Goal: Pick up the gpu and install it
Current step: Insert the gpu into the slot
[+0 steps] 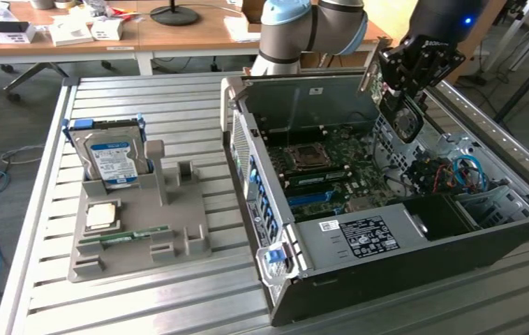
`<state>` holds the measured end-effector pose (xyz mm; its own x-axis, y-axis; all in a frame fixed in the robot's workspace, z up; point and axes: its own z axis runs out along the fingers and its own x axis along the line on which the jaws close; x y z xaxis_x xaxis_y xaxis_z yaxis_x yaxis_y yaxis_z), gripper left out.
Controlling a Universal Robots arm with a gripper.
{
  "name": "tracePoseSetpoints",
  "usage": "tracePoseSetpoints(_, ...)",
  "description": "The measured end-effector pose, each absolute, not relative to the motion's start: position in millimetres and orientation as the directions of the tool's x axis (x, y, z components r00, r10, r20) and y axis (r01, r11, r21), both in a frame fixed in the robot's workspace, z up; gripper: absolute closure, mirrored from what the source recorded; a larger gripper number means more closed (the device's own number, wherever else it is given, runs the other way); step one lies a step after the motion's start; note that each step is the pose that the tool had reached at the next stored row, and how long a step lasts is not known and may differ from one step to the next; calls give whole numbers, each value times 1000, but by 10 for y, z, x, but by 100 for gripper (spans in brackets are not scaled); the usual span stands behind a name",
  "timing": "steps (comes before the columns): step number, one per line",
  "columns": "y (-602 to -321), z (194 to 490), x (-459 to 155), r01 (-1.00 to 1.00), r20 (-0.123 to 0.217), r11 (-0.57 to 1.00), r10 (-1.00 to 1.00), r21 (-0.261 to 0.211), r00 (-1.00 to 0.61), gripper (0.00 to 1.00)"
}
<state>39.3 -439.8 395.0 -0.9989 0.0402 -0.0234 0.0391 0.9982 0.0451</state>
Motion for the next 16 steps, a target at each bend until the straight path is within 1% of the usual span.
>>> tracePoseSetpoints(8,-4398,3950,392,32,-23,998,33,45,-999,73)
tracePoseSetpoints(16,-4398,3950,392,-19,-23,999,-18,45,-1000,73)
